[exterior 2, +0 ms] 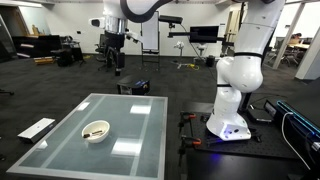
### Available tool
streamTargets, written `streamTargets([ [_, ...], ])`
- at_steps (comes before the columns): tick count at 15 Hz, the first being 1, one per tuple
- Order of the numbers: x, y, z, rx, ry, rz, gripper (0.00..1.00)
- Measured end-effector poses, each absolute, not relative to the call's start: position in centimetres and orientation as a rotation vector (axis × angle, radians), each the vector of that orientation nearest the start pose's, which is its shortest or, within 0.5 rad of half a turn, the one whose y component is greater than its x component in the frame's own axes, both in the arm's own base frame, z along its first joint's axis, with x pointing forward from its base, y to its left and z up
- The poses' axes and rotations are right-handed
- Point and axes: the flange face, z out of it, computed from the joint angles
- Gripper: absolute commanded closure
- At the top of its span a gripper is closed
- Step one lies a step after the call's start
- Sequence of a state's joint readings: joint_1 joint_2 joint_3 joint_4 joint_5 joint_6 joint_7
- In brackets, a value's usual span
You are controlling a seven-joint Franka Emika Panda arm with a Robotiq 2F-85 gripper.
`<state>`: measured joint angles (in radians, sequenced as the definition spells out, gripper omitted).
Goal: Remove the black marker from the white bowl
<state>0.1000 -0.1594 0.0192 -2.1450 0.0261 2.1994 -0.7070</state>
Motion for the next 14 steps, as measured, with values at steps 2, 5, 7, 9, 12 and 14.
streamTargets([
  [2,52.6,6.9,47.8,-2.786,-1.335,-0.339,0.00],
  [5,53.0,7.1,46.7,-2.728,-1.378,-0.328,0.00],
  [7,53.0,7.2,46.8,-2.728,-1.379,-0.330,0.00],
  [9,53.0,7.3,46.9,-2.727,-1.382,-0.333,0.00],
  [12,53.0,7.3,46.7,-2.729,-1.384,-0.333,0.00],
  [14,53.4,7.4,46.2,-2.744,-1.408,-0.364,0.00],
])
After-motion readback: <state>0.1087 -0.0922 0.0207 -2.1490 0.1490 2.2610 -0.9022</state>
